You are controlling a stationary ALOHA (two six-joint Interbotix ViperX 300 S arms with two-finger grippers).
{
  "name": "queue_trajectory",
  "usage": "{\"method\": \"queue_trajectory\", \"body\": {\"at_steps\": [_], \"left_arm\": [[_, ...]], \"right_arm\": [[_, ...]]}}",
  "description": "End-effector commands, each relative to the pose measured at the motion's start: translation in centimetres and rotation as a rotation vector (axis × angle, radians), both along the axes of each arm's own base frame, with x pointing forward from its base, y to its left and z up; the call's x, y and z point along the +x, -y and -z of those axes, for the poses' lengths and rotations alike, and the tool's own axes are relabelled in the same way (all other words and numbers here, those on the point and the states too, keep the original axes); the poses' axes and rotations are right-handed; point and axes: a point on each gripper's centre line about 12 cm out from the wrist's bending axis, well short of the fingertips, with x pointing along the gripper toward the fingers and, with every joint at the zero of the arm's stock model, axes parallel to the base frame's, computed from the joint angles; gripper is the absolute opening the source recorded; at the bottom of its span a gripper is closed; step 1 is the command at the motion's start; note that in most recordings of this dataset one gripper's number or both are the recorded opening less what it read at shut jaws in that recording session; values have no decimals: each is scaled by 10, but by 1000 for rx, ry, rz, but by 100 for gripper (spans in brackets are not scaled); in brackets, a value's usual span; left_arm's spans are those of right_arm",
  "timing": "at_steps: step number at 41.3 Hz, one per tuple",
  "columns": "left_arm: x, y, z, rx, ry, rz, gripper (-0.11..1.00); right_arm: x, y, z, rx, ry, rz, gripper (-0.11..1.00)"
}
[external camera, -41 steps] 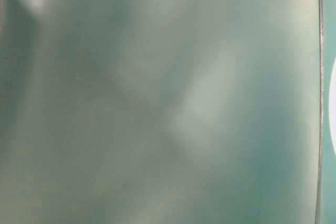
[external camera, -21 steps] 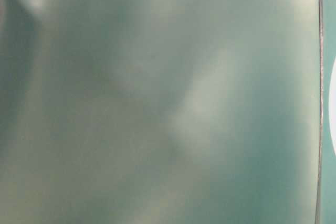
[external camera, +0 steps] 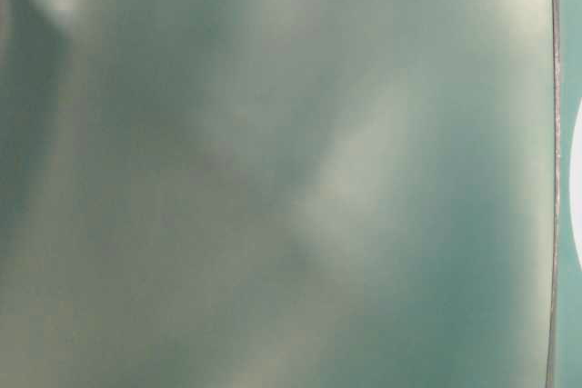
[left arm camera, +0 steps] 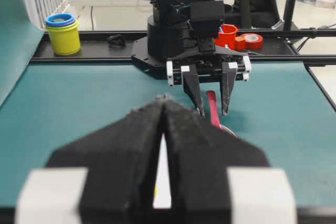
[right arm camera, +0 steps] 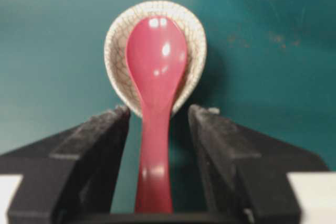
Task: Scoop the yellow hexagonal prism block from the bowl with a spoon using the right arm.
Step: 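Lower the right gripper and close it on the red spoon handle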
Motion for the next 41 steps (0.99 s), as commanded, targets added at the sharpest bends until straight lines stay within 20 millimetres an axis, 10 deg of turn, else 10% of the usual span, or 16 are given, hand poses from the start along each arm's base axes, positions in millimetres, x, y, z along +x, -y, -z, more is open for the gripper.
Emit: {"method": "queue_trajectory", "body": {"at_steps": [1,41], "left_arm": [[3,-1,-10,5,31,-4,0],[3,-1,-10,5,31,-4,0]], "right_arm": [[2,-2,-2,2,14,-2,56],[1,-6,0,-8,1,-23,49]]}}
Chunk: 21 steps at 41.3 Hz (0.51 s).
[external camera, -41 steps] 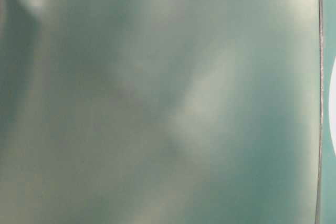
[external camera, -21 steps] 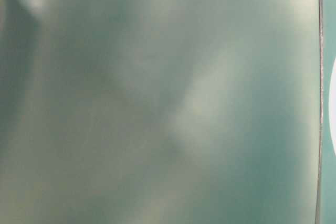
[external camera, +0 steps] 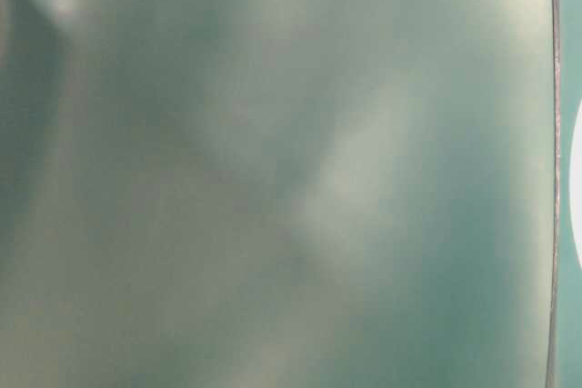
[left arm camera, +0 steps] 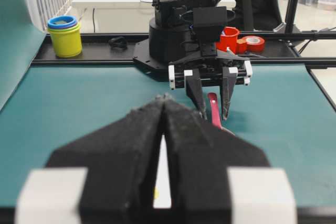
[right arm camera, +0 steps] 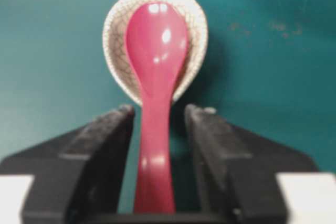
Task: Scoop the yellow hexagonal prism block from the bowl with a spoon using the right arm.
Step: 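Lower the right gripper and close it on the red spoon handle, then lift the red spoon out of the spoon rest toward the bowl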
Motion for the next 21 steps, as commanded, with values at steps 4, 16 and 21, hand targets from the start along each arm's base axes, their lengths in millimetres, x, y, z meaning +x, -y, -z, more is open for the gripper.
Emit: {"method": "queue_trajectory", "body": {"at_steps": [4,16,21], "left_arm": [[3,0,-9,5,23,-1,0],[3,0,-8,3,20,-1,0],[3,0,-9,2,21,1,0]], "right_arm": [[3,-5,-4,8,25,-15,34],[9,-9,-12,27,59,-15,23],[12,-11,-24,53,97,-16,23]]}}
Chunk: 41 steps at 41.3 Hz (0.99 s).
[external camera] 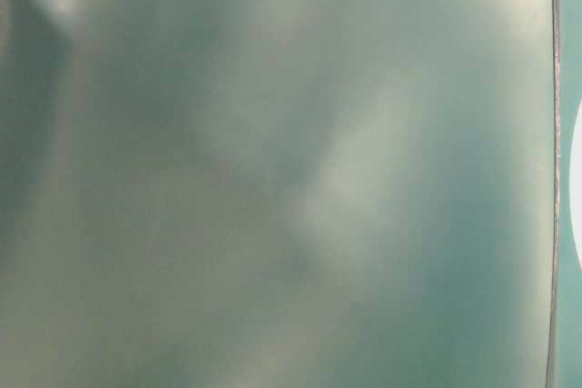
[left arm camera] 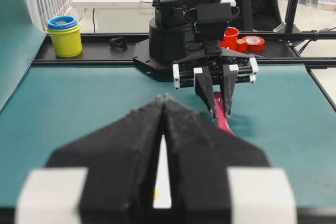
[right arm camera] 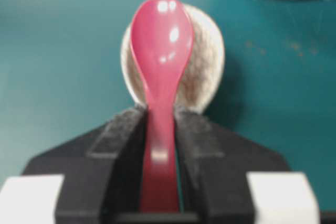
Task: Scoop the yellow hexagonal prism block from the bowl with a spoon using the right arm.
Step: 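Lift the red spoon out of the spoon rest toward the bowl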
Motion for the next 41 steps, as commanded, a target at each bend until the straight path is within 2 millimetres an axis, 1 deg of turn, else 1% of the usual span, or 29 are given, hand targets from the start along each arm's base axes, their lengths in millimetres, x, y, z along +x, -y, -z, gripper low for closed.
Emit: {"method": "queue_trajectory", "body": {"at_steps": [1,10,20,31,41], "left_arm": [[3,0,-9,2,24,1,0],[2,0,-10,2,28,-1,0],[2,0,-11,2,32,1,0],[2,0,-11,4,32,-1,0],[2,0,-11,5,32,1,0]], "right_arm": [[5,-4,-16,34,59,-6,23],[8,3,-41,83,84,17,23],[18,17,-71,108,25,40,23],[37,45,-108,93,-123,52,23],[54,69,-135,73,-226,54,23]]}}
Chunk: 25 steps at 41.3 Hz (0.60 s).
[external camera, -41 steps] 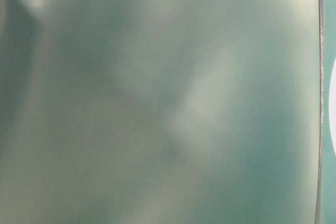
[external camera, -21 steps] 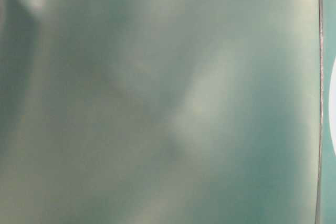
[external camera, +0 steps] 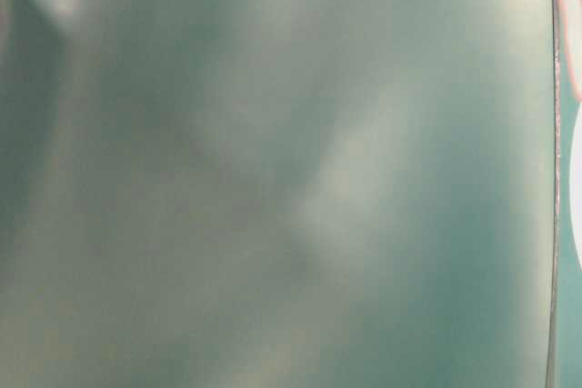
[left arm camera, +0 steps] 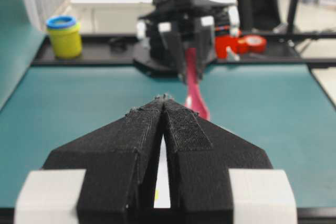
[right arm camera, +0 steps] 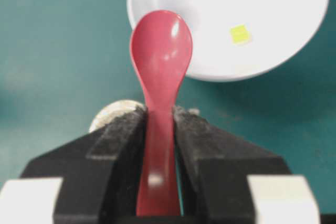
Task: Scoop the yellow hexagonal prism block from the bowl with a spoon using the right arm.
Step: 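Lift the red spoon out of the spoon rest toward the bowl, then lower the spoon into the bowl and scoop under the yellow block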
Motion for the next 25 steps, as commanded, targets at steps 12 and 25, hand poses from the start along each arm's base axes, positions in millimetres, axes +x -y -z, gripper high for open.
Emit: {"method": "queue_trajectory", "body": {"at_steps": [12,25], "left_arm": [[3,0,-10,5,26,1,0],[3,-2,-9,5,21,-10,0]], "right_arm": [[25,33,-36,15,-136,14,23],[61,44,-39,16,-392,-71,23]]}}
